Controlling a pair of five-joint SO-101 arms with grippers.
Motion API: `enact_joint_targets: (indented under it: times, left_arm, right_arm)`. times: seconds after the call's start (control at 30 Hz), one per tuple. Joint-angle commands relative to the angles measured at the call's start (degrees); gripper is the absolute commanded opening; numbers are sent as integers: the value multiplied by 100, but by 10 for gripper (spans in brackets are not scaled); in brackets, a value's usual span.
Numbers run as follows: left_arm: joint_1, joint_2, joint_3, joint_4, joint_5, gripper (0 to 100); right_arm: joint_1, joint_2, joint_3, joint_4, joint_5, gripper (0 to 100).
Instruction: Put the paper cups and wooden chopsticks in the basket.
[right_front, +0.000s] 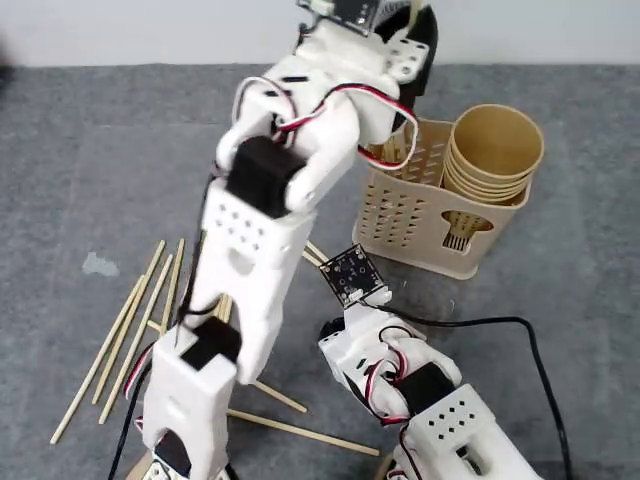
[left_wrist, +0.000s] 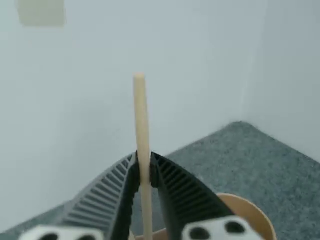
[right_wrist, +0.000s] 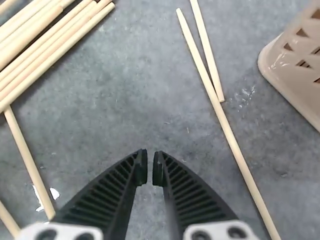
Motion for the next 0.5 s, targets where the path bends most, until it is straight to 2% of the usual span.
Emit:
enact_joint_targets:
  times: [0.0,0.17,0.23,0.37,0.47]
  left_arm:
    - [9,97,-40,-202,264,28]
    - [-26,185,-48,-44,800,124]
    - [-35,185,-233,105,747,136]
    - [-202,185,-1051,791,501,136]
    - [-651,185,-1657,1574,510,136]
  right_arm:
    - [-40,-127,-53,-127,62,39]
    - [-40,-127,-53,-127,62,39]
    - [-40,-127,-53,-127,62,39]
    - [-40,-127,-53,-127,62,39]
    - [-40,-127,-53,-127,62,39]
